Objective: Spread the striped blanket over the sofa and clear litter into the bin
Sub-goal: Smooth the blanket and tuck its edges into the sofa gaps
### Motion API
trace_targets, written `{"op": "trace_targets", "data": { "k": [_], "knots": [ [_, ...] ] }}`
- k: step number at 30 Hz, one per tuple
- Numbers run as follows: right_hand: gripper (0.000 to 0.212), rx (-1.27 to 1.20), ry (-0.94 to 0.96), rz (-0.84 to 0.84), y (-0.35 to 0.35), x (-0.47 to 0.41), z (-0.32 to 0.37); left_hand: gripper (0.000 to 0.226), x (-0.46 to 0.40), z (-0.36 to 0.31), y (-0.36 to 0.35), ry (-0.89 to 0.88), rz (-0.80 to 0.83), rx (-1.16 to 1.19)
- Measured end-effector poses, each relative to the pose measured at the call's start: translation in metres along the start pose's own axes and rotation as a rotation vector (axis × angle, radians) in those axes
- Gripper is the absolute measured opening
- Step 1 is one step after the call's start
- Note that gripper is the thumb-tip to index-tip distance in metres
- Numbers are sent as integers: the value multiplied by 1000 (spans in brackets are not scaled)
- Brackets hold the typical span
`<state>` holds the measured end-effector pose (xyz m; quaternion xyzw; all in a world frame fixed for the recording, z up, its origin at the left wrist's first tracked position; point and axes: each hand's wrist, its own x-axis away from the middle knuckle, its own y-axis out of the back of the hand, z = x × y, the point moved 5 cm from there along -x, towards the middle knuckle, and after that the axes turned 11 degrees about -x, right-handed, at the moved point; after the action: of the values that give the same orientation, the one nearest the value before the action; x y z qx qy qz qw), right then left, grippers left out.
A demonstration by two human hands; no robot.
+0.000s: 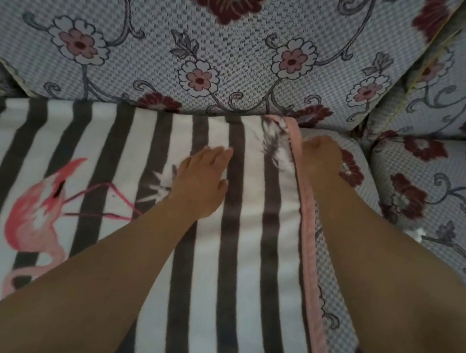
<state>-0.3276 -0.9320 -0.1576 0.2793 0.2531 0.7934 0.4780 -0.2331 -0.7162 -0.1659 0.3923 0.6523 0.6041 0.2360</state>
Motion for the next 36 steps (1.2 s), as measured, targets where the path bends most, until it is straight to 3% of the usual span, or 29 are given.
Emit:
{"op": "trace_targets", "data": {
  "k": [3, 8, 10, 12, 14, 16, 20, 26, 31, 35, 36],
  "knots": [
    [28, -188, -57, 89, -16, -25, 10, 62, -26, 0, 4, 21, -49, 16],
    [28, -154, 7, 130, -34, -56, 19, 60, -58, 1, 6, 62, -135, 5],
    [24, -425, -50, 248, -39, -52, 23, 58, -62, 1, 8, 72, -178, 14],
    [12, -856, -196, 406, -36, -48, 19, 56, -62, -3, 13, 79, -233, 47],
    [21, -1261, -302, 482, -20, -51, 12, 55, -62, -8, 23, 67, -290, 69],
    [27, -1422, -298, 490, -10, -52, 7, 54, -62, -11, 30, 54, -321, 45],
    [30, -1375, -280, 455, -13, -52, 22, 56, -71, -12, 35, 99, -315, -24],
    [27, -1136, -415, 352, -44, -47, 6, 59, -76, -9, 9, 173, -201, -122],
    [19, -500, -69, -44, -34, -76, -4, 53, -81, -7, -18, 143, -147, -166],
    [14, -187, 148, -79, -38, -74, 1, 53, -92, 0, -39, 164, -19, -231],
    [26, -136, 151, -105, -37, -72, 2, 54, -95, 0, -41, 162, -10, -236]
  ]
}}
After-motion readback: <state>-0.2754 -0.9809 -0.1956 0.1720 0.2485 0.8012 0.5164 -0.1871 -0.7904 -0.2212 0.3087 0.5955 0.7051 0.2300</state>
